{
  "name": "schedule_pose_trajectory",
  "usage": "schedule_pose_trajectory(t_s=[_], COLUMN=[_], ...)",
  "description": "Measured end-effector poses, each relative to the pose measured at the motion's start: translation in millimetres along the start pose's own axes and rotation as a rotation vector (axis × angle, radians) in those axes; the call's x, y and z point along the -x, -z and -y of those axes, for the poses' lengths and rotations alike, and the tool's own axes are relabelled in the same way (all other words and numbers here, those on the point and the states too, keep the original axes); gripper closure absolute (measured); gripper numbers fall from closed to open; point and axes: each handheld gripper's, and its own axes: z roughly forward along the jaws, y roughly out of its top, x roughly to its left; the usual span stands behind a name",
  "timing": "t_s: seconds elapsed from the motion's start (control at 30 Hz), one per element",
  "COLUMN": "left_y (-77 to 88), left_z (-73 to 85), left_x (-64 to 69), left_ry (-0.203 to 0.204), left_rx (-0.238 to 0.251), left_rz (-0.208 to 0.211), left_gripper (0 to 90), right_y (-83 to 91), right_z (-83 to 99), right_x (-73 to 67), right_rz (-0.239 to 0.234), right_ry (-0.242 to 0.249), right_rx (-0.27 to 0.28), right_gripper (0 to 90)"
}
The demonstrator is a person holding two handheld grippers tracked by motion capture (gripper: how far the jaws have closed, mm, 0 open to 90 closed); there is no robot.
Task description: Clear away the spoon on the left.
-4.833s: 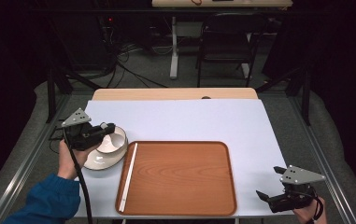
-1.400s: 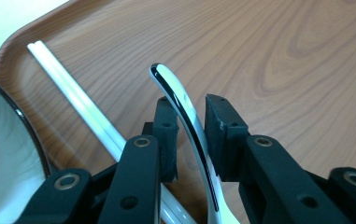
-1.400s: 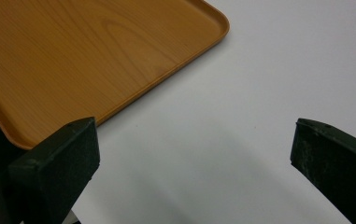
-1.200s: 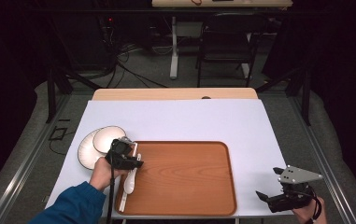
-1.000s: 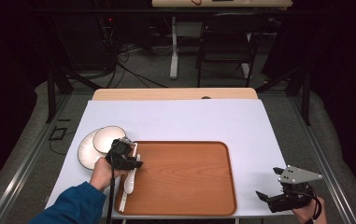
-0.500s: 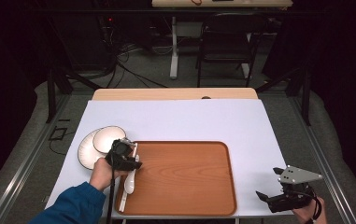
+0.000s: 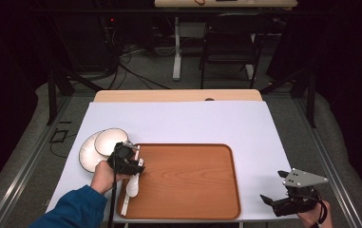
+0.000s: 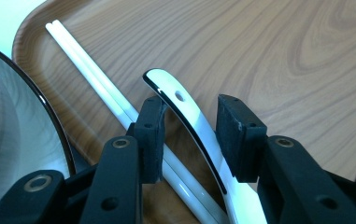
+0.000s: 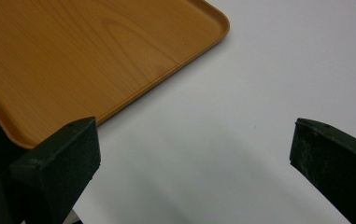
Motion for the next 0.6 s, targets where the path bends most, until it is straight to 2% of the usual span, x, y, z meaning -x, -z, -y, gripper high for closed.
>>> schedule_pose_trajectory(t_s=[0.27,0.5,0.6], left_y=[3.9,12.3,17.3], left_z=[0.0,1.6,3.2], left_x=[2.9,5.9,7.8], left_ry=[-0.023,-0.033,-0.049], left_rx=[0.008,0.021,0.034], left_rz=[0.002,0.001,0.01], left_gripper=[55.1,39.3,36.3], right_y=[0.2,0.3,0.3], right_z=[0.0,0.1,0.0], right_x=[-0.1,-0.1,-0.2], right_rz=[0.001,0.0,-0.001], right_ry=[0.001,0.0,0.0], right_rx=[-0.001,0.001,0.001], right_gripper=[1.2,1.1,1.2])
